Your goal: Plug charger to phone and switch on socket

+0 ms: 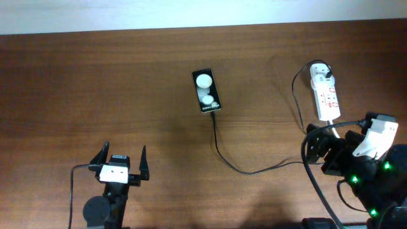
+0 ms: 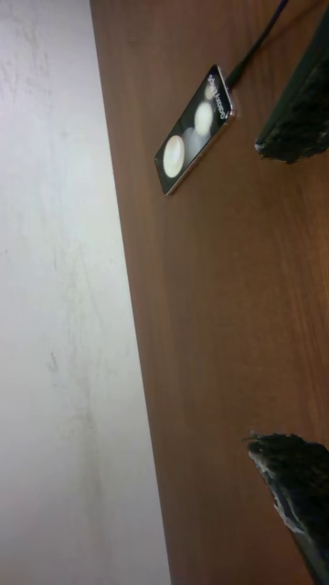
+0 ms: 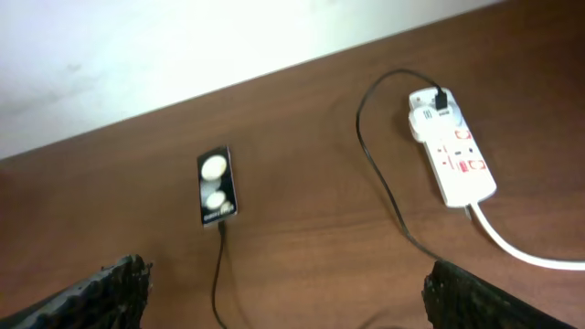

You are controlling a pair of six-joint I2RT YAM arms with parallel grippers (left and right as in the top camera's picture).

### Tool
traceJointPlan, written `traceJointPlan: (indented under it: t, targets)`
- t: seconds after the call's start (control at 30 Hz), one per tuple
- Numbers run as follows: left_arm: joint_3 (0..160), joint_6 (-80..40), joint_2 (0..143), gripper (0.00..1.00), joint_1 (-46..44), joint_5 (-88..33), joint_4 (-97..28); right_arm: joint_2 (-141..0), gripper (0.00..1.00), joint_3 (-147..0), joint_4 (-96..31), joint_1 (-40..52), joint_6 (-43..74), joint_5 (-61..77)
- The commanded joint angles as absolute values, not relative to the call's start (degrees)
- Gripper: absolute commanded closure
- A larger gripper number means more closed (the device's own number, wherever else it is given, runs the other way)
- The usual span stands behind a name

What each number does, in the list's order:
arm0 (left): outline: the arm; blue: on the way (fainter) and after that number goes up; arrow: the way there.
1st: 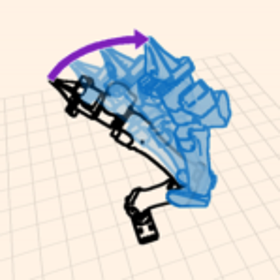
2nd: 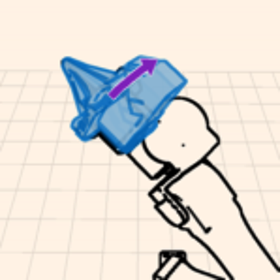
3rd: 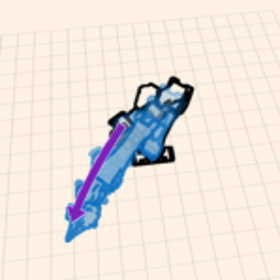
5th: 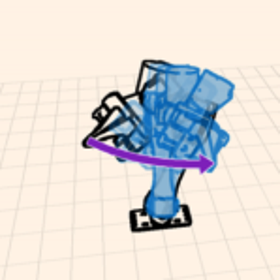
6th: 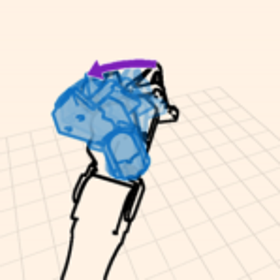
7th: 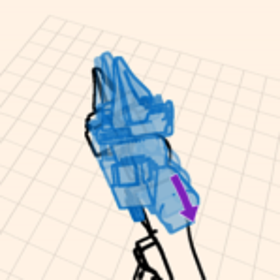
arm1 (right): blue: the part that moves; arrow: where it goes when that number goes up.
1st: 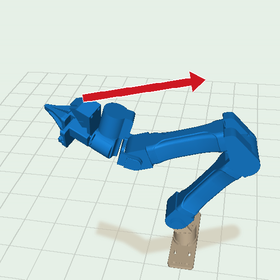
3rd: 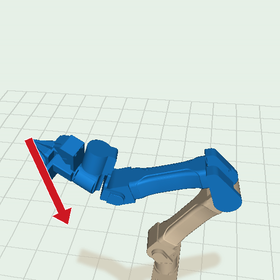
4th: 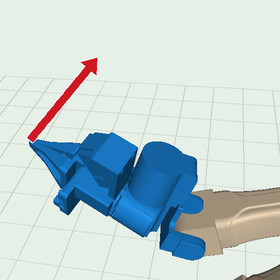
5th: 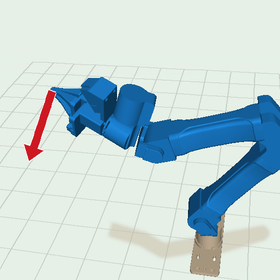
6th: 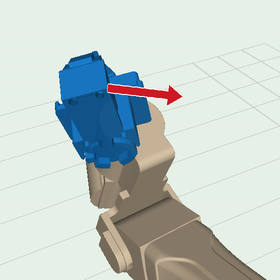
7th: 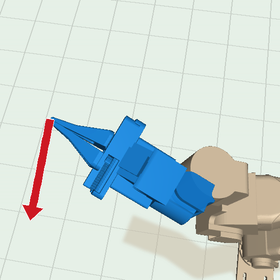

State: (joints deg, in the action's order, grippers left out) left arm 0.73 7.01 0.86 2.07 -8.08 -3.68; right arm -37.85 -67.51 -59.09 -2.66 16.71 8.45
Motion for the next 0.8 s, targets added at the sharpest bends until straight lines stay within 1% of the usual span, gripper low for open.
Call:
traceJointPlan:
  t: [0.0,0.13,0.43,0.57,0.63,0.73,0.77]
  targets:
    - [0.5,6.7,0.7,0.01,2.2,-7.6,-3.9,-35.0,0.01,-66.3,-58.0,-2.3,16.9,6.4]
    - [0.5,6.7,0.7,0.01,2.2,-7.6,-3.9,-30.2,0.01,-66.3,-58.0,-2.3,16.9,0.5]
    - [0.5,6.7,0.7,0.01,2.2,-7.6,-3.9,-17.5,0.02,-65.7,-58.0,-2.3,16.9,-4.8]
    - [0.5,6.7,0.7,0.01,2.2,-7.6,-3.9,-5.9,0.02,-57.9,-56.0,-2.2,16.9,-5.7]
    - [0.5,6.7,0.7,0.01,2.2,-7.6,-3.9,-0.6,0.01,-51.0,-51.1,-2.3,16.9,-5.7]
    - [0.5,6.7,0.7,0.01,2.2,-7.6,-3.9,-0.3,0.01,-38.4,-34.7,-2.2,17.0,-5.7]
    - [0.5,6.7,0.7,0.01,2.2,-7.6,-3.9,-0.3,0.01,-33.0,-26.8,-2.2,17.0,-5.5]
